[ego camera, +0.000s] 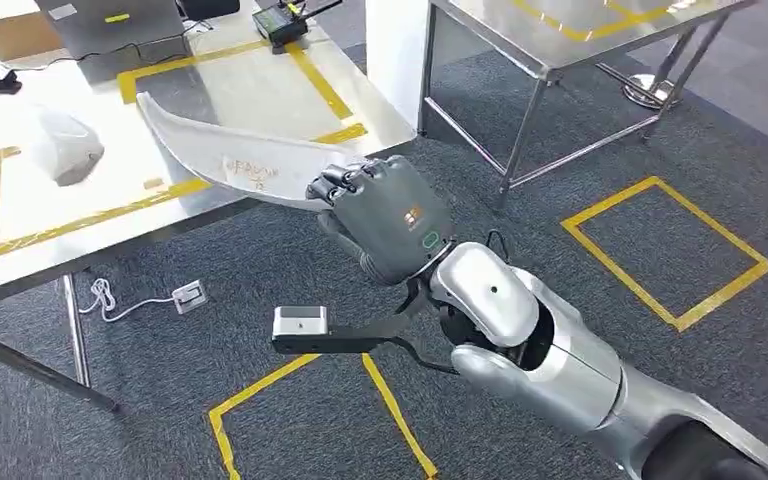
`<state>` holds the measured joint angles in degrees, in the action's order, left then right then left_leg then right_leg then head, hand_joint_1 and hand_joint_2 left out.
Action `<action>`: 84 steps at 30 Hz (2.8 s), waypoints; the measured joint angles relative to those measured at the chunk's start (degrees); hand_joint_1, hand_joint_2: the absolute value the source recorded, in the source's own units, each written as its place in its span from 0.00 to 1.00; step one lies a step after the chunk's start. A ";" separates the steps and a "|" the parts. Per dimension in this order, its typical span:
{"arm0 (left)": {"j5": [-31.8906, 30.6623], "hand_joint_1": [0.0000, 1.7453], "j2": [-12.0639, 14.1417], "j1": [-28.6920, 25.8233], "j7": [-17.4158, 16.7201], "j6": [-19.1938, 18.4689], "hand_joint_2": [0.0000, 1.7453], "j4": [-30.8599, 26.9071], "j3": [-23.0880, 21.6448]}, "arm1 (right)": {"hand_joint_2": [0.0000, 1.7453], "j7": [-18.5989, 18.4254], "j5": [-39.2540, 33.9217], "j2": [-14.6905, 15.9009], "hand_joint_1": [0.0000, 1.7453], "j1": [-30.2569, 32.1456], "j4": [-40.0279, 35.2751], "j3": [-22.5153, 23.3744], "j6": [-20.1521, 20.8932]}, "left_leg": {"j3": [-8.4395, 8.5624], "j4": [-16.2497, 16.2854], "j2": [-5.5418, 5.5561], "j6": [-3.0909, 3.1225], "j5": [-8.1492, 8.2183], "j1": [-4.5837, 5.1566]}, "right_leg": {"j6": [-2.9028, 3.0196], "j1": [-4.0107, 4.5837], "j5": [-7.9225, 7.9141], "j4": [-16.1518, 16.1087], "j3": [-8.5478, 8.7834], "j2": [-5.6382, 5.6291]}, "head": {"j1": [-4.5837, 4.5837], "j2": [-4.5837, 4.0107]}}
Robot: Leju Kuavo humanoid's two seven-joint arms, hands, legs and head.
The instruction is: Take the parts from the cabinet and place them on the table.
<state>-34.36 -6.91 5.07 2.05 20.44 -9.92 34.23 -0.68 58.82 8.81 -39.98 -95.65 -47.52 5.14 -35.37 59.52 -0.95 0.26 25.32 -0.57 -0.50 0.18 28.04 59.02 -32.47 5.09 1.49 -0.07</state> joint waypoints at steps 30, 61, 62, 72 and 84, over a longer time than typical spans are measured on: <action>0.59 0.00 -0.04 0.09 -2.05 0.00 1.00 0.00 2.10 | 1.00 0.24 0.72 -0.31 1.00 0.66 0.00 0.81 0.09 | -0.26 0.16 -0.19 -0.11 -0.02 0.24 | 0.43 0.22 -0.30 -0.33 0.07 -0.07 | -0.02 0.00; 0.02 0.00 0.39 0.03 -3.74 0.00 1.00 0.02 2.69 | 1.00 -0.52 1.90 -1.66 1.00 1.36 -0.46 3.45 -3.47 | -0.57 -1.03 4.53 -1.06 -1.60 0.00 | 1.06 -0.01 -0.74 -0.18 -0.75 -6.31 | -0.35 0.00; -0.07 0.00 0.42 0.03 -3.76 0.00 1.00 0.02 2.69 | 1.00 -0.44 1.88 -1.66 1.00 1.36 -0.46 3.54 -3.61 | -0.58 -1.02 4.53 -1.06 -1.60 0.00 | 1.06 -0.03 -0.74 -0.19 -0.75 -6.31 | -0.35 0.00; -0.42 0.00 0.50 0.21 -3.67 0.00 1.00 0.02 2.69 | 1.00 0.61 1.33 -1.64 1.00 0.45 -0.24 3.56 -4.28 | -0.62 -0.91 4.53 -1.04 -1.59 0.01 | 1.02 -0.10 -0.76 -0.19 -0.74 -6.31 | -0.35 0.00; -0.28 0.00 0.46 0.40 -3.06 0.00 1.00 0.02 2.82 | 1.00 1.92 0.42 -1.66 1.00 -0.62 1.14 3.56 -5.33 | 0.63 -3.47 3.83 0.47 -2.69 -0.69 | -0.66 -0.56 4.10 7.17 -4.18 -5.92 | -0.57 0.00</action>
<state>-34.64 -6.45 5.48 -1.01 20.44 -9.90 37.05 1.25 59.23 7.15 -40.60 -94.51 -43.95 -0.20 -34.73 56.05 2.87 0.72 22.63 -1.26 -1.16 -0.38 32.14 66.19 -36.65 -0.83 0.92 -0.07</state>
